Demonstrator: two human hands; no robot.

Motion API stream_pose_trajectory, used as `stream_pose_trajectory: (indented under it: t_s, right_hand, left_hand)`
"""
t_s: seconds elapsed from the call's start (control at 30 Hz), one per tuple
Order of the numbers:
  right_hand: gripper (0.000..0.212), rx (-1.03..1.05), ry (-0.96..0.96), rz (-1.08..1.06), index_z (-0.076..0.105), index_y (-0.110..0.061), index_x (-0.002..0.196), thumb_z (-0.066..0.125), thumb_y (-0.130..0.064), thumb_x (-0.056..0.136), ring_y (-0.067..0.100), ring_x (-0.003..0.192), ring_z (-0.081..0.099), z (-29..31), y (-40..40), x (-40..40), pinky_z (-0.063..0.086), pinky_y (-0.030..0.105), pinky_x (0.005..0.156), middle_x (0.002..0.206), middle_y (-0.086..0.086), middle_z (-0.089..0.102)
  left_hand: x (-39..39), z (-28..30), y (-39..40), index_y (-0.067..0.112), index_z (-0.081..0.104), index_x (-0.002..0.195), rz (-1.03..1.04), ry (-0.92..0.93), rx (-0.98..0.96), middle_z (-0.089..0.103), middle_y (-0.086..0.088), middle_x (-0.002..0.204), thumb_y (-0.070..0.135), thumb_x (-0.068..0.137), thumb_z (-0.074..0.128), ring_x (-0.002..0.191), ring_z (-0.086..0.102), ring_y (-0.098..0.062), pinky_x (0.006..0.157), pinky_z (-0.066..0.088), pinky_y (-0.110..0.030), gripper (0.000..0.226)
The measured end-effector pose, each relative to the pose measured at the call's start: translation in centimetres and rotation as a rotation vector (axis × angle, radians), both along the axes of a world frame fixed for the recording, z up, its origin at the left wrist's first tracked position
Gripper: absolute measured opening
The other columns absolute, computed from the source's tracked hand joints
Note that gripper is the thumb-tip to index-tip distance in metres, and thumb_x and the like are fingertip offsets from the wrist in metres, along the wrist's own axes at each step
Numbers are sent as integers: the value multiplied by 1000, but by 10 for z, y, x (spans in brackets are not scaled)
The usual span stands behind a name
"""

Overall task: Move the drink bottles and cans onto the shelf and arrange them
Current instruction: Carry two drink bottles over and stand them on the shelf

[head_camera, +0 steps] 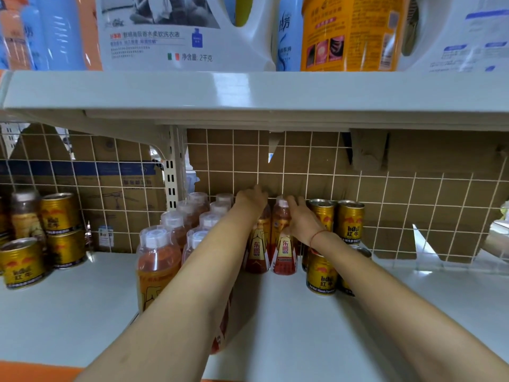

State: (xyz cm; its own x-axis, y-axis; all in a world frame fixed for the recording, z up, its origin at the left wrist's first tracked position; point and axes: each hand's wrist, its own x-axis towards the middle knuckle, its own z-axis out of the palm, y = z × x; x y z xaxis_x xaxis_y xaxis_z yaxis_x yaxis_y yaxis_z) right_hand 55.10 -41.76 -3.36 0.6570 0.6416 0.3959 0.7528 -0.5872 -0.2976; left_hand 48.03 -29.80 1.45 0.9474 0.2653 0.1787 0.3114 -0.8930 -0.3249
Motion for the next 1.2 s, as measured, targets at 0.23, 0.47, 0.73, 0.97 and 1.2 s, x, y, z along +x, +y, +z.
stream_pose_trajectory:
  t_s: [0.23, 0.47, 0.73, 0.97, 1.2]
  right_hand:
    - [90, -46, -13, -33, 22, -17, 144, 78, -16, 73, 32, 126, 43, 1, 0, 0, 42, 37, 100, 145, 14, 27]
    - [88, -79, -73, -42, 23, -16, 144, 76, -19, 75, 31, 134, 31, 3, -2, -6, 37, 38, 104, 146, 11, 26]
    - [98, -85, -24, -31, 12, -15, 150, 76, -22, 76, 30, 144, 13, 13, -15, -16, 18, 37, 116, 156, 9, 13]
    - [99, -104, -63, -20, 12, -13, 150, 75, -26, 76, 29, 145, 9, 11, -41, -39, 11, 36, 117, 157, 9, 10]
    - [100, -140, -40, -39, 11, -15, 150, 75, -30, 76, 28, 146, 7, 12, -66, -65, 12, 42, 119, 158, 10, 10]
  left_hand:
    - [-3, -2, -8, 6, 31, 143, 75, -18, -25, 40, -16, 142, 21, 89, 62, 125, 48, -32, 96, 44, -38, 65]
    - [-13, -10, -14, 5, 10, 150, 95, -77, -100, 18, -20, 155, 18, 93, 54, 139, 27, -37, 108, 33, -44, 73]
    - [-24, -26, -21, 8, -13, 150, 85, -99, -203, -16, -17, 157, 7, 88, 58, 146, -8, -34, 118, 9, -44, 95]
    - [-51, -28, -39, 6, -13, 150, 48, -110, -219, -12, -18, 158, 23, 93, 55, 146, -8, -35, 118, 5, -44, 90]
    - [-86, -31, -58, 7, -6, 151, 28, -132, -246, -4, -18, 158, 25, 91, 57, 146, -3, -34, 118, 6, -42, 89]
